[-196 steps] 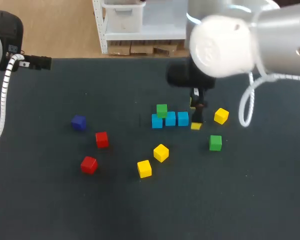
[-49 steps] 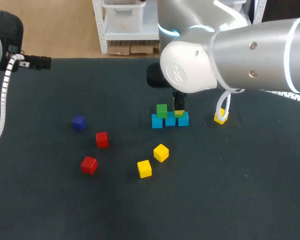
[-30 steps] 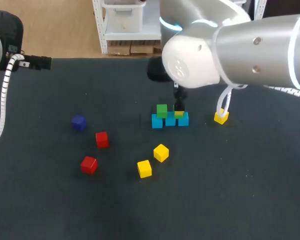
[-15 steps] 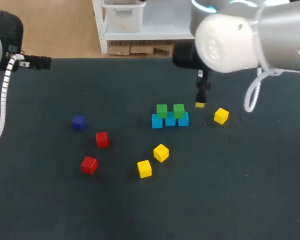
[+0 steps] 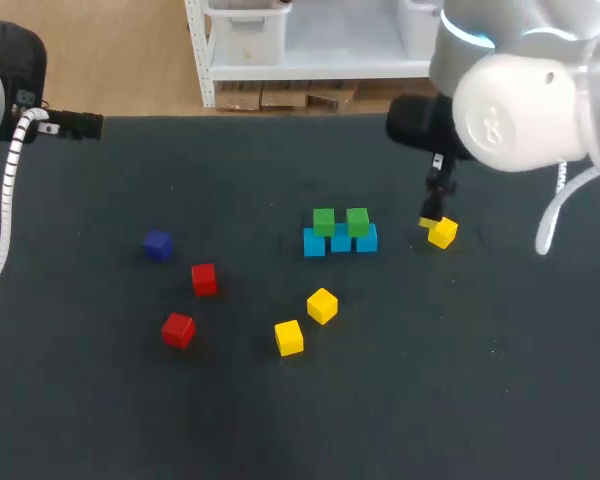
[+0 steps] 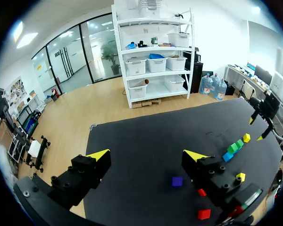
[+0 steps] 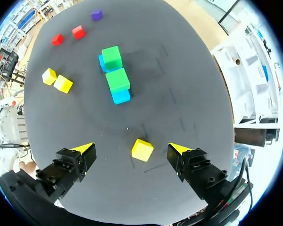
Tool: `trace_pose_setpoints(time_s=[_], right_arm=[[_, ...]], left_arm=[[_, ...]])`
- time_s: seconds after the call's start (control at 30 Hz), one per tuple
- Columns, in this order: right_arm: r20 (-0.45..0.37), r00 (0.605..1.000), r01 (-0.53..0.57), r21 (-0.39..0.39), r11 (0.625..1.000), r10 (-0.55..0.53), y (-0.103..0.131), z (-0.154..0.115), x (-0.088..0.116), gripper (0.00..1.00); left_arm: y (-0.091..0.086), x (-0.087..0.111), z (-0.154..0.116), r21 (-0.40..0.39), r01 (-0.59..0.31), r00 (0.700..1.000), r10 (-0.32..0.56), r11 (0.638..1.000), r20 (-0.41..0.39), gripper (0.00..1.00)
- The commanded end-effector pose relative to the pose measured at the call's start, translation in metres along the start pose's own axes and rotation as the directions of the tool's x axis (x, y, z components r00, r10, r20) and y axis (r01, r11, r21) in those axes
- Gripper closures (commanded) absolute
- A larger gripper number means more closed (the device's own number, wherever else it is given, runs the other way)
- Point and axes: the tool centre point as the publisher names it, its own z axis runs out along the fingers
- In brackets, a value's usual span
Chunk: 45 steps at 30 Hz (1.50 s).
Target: Place the blue cubes, place green cubes on the blue cubes, place the yellow cubes on the green cubes, then place the red cubes on the yellow cubes, and place purple cube on the red cubes.
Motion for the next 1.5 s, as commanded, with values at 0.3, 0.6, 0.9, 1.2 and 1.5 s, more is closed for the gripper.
trace_pose_setpoints(time_s=[0.3,0.6,0.9,1.2,1.5], right_arm=[[-0.023,0.999,-0.029,0.007,1.000,0.029,0.001,0.008,0.013,0.02],[-0.034,0.998,-0.044,-0.008,0.999,0.043,0.000,0.014,0.017,0.07],[0.022,0.998,0.052,-0.022,0.998,-0.051,0.037,-0.004,0.003,0.11],[0.076,0.977,0.204,-0.034,0.978,-0.201,0.097,-0.018,-0.017,0.11],[0.088,0.928,0.368,-0.063,0.928,-0.362,0.141,-0.004,-0.047,0.14]], left_arm=[[0.002,-0.001,0.000,0.008,-0.002,1.000,0.002,1.000,-0.002,0.00],[0.002,-0.001,0.000,0.008,-0.002,1.000,0.002,1.000,-0.002,0.00],[0.002,-0.001,0.000,0.008,-0.002,1.000,0.002,1.000,-0.002,0.00],[0.002,-0.001,0.000,0.008,-0.002,1.000,0.002,1.000,-0.002,0.00],[0.002,-0.001,0.000,0.008,-0.002,1.000,0.002,1.000,-0.002,0.00]])
